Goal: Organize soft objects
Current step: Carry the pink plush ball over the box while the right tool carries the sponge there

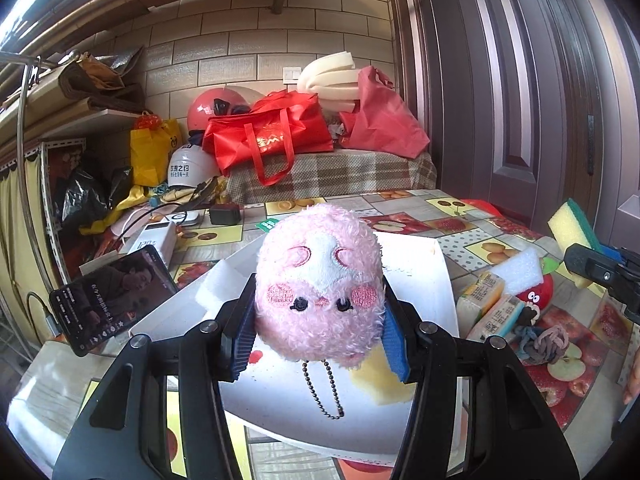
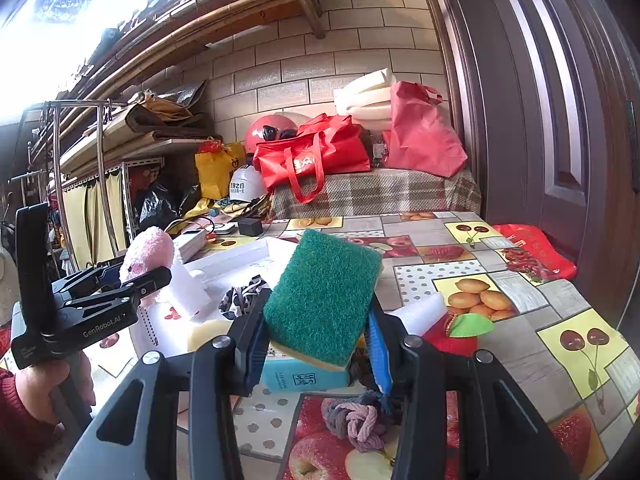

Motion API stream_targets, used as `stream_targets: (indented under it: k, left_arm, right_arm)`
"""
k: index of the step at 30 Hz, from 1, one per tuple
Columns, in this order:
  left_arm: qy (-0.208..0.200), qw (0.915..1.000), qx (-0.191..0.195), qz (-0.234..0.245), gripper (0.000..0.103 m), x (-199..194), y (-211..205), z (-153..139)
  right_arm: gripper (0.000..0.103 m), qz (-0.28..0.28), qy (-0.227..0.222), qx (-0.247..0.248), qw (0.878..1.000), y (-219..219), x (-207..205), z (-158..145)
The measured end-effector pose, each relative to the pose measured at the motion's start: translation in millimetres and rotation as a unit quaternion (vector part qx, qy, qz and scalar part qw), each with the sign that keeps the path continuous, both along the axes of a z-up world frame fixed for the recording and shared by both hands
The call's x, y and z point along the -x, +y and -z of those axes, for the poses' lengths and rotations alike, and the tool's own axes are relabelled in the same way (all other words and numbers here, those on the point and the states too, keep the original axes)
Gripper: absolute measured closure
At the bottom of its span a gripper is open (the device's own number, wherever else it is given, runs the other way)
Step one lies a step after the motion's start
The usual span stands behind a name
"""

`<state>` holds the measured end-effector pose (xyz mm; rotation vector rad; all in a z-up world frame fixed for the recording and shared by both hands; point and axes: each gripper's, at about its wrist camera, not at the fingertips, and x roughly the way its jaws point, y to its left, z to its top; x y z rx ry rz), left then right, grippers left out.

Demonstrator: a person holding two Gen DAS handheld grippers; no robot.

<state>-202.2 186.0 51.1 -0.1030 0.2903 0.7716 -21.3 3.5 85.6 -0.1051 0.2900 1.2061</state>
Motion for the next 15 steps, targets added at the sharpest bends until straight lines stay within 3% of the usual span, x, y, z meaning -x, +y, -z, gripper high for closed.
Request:
stream_targets:
  k: [15]
  left_arm:
    - [0.02,0.9991,-0.002,-0.037,0.049,-5.0,39.5,4.2]
  right_arm:
    - [0.06,-0.045,-0.002,0.042,0.998,57.5,25.8,11.9]
